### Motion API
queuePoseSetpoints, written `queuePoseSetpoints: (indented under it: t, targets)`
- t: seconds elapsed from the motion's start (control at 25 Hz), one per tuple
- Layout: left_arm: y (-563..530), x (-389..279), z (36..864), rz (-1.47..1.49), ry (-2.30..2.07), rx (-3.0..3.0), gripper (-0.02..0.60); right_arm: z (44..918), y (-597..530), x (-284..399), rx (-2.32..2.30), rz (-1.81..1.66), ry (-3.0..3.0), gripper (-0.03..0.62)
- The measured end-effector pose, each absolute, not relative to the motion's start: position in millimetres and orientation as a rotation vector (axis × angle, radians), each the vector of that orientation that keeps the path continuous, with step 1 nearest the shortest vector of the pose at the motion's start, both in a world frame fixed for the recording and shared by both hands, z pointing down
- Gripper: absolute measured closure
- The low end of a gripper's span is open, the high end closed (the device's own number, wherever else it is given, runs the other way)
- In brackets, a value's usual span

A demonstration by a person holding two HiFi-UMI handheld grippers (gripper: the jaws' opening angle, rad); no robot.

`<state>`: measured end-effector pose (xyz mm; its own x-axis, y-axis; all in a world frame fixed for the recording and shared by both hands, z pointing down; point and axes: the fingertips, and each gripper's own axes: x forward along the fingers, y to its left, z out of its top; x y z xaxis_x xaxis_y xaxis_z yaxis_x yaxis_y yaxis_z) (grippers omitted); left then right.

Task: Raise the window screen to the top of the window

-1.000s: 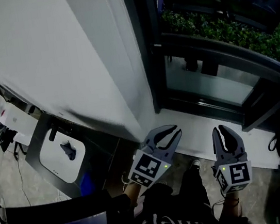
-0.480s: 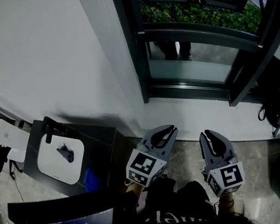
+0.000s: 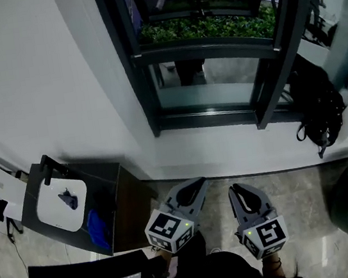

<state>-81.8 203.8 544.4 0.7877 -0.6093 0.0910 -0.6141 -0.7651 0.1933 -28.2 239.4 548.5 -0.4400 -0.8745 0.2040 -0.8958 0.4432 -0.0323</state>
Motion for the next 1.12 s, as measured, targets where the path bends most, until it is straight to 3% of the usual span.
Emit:
queuePoseSetpoints:
  t: [0.24,0.6,1.12]
  targets:
    - [276,-44,558,0.12,-0.965,2.714,0.58,566,305,2,1.543,0.296,-2.542,0.563]
    - [313,-51,563,0.057,-0.942,2.669,0.58,575,335,5,1.571,0.333,-2.551,0.569]
    - [339,-111,563,0.078,-0.924,2.693,0.58,564,348,-65,1.528,0.33,-2.579,0.585]
